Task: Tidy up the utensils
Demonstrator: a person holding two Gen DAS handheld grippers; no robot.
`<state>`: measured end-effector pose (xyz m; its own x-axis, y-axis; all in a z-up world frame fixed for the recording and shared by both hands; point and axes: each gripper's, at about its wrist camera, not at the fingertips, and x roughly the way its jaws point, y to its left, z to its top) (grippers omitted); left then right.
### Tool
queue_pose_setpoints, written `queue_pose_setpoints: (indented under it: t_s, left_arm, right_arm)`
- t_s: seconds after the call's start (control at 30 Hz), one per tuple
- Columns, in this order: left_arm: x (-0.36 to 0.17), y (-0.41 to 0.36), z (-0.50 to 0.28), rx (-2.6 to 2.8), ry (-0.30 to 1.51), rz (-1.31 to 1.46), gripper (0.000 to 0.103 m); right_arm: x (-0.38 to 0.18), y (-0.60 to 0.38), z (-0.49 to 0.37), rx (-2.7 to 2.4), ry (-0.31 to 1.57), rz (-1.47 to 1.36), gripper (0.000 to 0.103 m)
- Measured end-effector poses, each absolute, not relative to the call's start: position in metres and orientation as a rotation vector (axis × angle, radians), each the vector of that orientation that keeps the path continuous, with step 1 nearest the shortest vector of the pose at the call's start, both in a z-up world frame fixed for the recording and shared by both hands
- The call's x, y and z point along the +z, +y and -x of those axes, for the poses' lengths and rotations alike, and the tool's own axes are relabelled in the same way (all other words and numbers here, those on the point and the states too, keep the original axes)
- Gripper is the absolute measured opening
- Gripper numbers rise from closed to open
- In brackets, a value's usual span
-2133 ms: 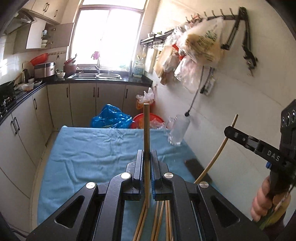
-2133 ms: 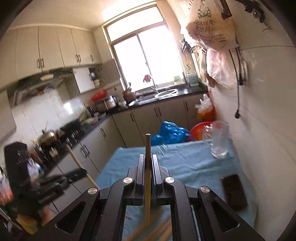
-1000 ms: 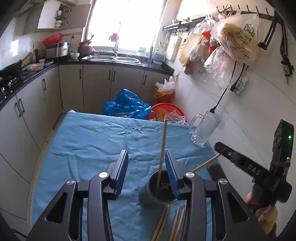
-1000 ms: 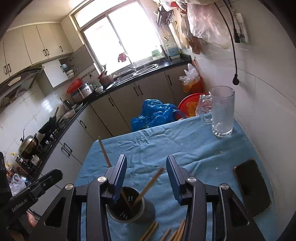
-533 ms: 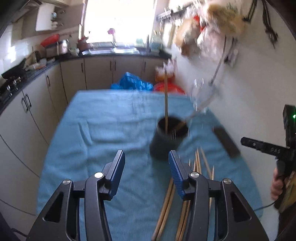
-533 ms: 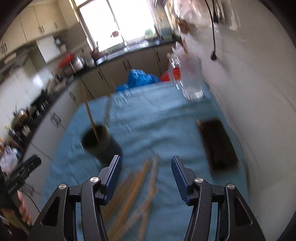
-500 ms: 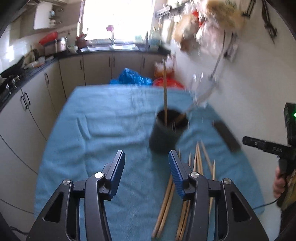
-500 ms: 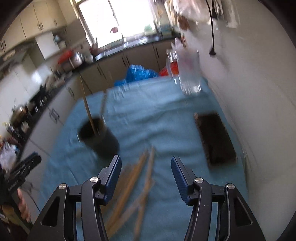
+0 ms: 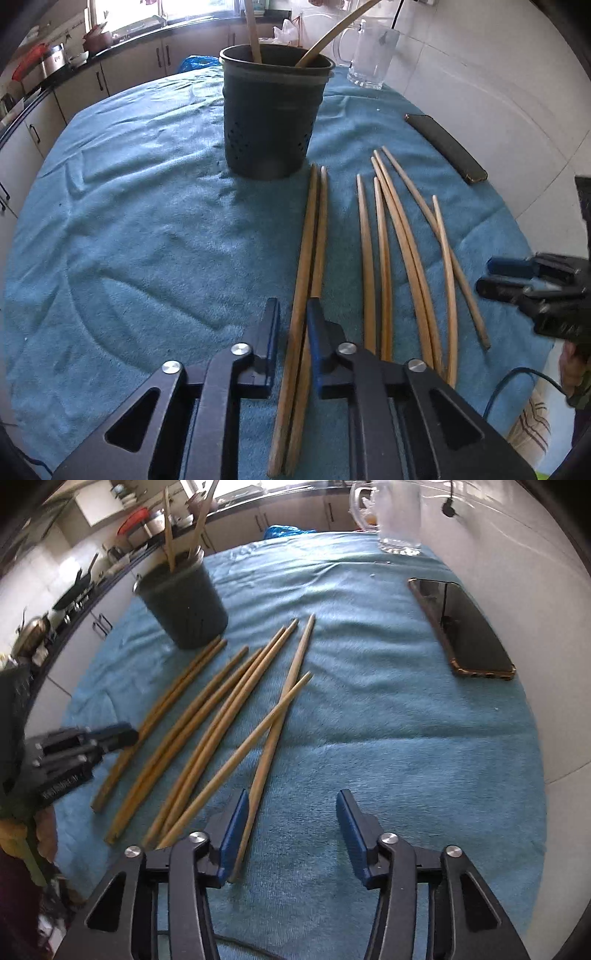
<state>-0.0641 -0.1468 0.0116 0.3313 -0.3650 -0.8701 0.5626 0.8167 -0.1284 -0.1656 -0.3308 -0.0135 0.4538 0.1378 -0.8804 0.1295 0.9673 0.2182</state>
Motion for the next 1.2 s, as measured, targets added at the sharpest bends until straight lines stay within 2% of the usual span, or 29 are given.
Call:
queue_pose_setpoints:
  t_s: [0.07,0.27,0.37,0.4,0.43,0.47,0.67,0.97,1.1,1.2]
  left_arm:
    - [0.011,-0.147,0.062,-0.611,1.080,-0.205,0.005]
    - [0.008,-0.157,0.062,-0.611,1.058,-0.254,0.005]
    - [0.004,-0.165,0.059,-0.594,1.063,-0.271,0.007]
    - [0.004,-0.167,0.057,-0.582,1.066,-0.273,0.008]
    - [0.002,-0.171,0.055,-0.572,1.067,-0.267,0.008]
    - [0.002,-0.170,0.053,-0.557,1.077,-0.241,0.008]
    - [0.004,-0.136,0.050,-0.476,1.202,-0.036,0.009]
    - [0.008,-0.135,0.055,-0.434,1.262,-0.109,0.009]
    - [0.011,-0.151,0.040,-0.423,1.245,-0.177,0.010]
    - [0.007,-0.159,0.029,-0.420,1.246,-0.193,0.010]
  right_arm:
    - [-0.016,-0.328,0.164,-0.006,1.096,-0.252,0.049]
    - [-0.017,-0.320,0.160,-0.018,1.076,-0.239,0.045]
    - [-0.017,-0.315,0.155,-0.037,1.069,-0.215,0.037]
    - [-0.017,-0.315,0.154,-0.047,1.065,-0.210,0.028]
    - [-0.017,-0.314,0.153,-0.053,1.063,-0.210,0.013]
    - [-0.018,-0.315,0.151,-0.057,1.063,-0.217,0.008]
    - [-0.016,-0.333,0.169,-0.077,1.070,-0.286,0.008]
    - [-0.016,-0.355,0.191,-0.108,1.118,-0.280,0.013]
    - [-0.015,-0.358,0.179,-0.115,1.110,-0.281,0.027]
    - [-0.007,-0.360,0.173,-0.125,1.094,-0.305,0.032]
